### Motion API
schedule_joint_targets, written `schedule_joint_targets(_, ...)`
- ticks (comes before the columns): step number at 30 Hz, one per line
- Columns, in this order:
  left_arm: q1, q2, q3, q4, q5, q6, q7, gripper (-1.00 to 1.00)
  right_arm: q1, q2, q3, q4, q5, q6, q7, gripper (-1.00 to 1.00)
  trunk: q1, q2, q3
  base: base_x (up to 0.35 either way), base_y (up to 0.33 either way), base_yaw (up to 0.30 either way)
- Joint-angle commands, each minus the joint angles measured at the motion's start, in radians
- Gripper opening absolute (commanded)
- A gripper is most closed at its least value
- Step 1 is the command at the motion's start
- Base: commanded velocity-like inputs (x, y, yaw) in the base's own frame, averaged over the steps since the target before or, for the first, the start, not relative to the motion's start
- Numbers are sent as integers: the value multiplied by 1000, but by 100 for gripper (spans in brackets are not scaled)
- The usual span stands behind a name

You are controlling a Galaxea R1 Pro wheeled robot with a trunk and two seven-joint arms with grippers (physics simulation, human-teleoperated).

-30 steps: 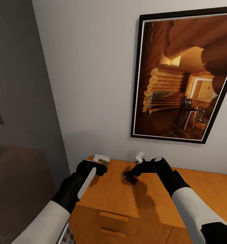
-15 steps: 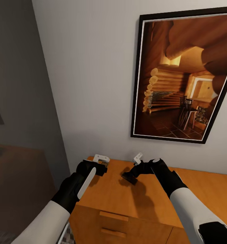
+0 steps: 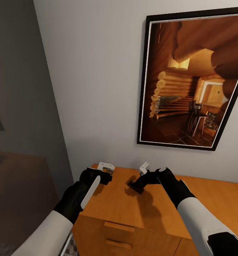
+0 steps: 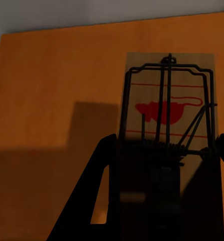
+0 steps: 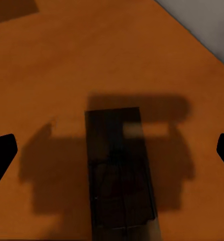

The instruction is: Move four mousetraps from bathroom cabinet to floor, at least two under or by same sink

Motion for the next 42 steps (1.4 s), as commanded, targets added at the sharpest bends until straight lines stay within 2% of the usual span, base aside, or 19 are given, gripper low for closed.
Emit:
schedule_joint_targets(1,-1,0,-1,-1,10,3,10,-100,-1,-1,8,-2,8,3,4,100,0,-1,-2,0,0,0)
schedule_joint_targets(7,-1,0,-1,-1,10,3,10,-100,-1,-1,56,0,6,-1,-3,100,0,-1,-2,0,0,0)
schedule_joint_targets(42,-1,-5,-1,-2,19,11,2,-100,-1,-11,55,25,4,-5,-4,100,0,-1,-2,0,0,0)
